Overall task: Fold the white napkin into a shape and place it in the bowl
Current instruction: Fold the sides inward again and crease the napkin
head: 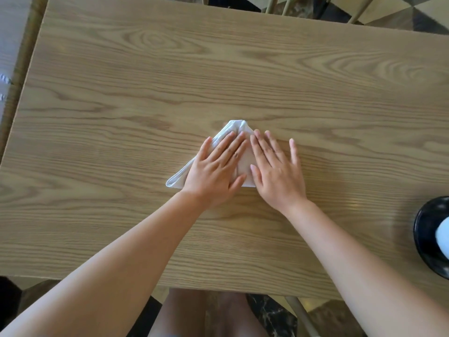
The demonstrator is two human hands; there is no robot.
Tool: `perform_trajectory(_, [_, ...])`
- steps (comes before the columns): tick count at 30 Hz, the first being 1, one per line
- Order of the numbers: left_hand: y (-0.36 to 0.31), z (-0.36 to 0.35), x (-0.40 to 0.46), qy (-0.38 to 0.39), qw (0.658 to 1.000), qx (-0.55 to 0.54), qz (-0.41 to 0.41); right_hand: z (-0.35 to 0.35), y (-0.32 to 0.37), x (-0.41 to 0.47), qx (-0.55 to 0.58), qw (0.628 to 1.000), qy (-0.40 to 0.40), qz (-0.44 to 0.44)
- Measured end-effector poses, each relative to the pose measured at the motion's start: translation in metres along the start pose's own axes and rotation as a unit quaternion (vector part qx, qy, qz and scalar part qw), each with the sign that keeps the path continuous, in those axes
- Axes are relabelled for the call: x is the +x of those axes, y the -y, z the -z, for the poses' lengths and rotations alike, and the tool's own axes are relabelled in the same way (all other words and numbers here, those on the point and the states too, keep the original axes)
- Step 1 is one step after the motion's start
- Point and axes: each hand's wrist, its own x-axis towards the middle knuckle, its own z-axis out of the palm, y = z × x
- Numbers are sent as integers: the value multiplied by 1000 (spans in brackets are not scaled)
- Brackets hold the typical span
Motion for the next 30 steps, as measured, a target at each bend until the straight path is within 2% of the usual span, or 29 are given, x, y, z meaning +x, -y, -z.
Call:
perform_trajectory(7, [1, 4, 2, 2, 1000, -9, -8, 4, -32, -21, 11, 999, 28, -26])
perform_trajectory(13, [41, 11, -3, 34, 989, 27, -140, 3, -32, -21, 7, 999, 24, -23])
perform_trajectory(20, [39, 17, -5, 49, 989, 36, -133, 5, -29, -22, 4, 999, 16, -48])
perform_trajectory(23, [38, 17, -5, 37, 987, 56, -144, 6, -22, -28, 24, 989, -45, -140])
perform_trajectory(26, [34, 15, -4, 30, 991, 43, -126, 10, -8, -35, 69, 959, -107, -253])
perform_trajectory(28, [29, 14, -3, 25, 994, 29, -99, 19, 0, -32, 123, 931, -95, -331])
perform_trajectory(30, [26, 12, -4, 28, 996, 28, -84, 28, 3, -25, 181, 905, -50, -382])
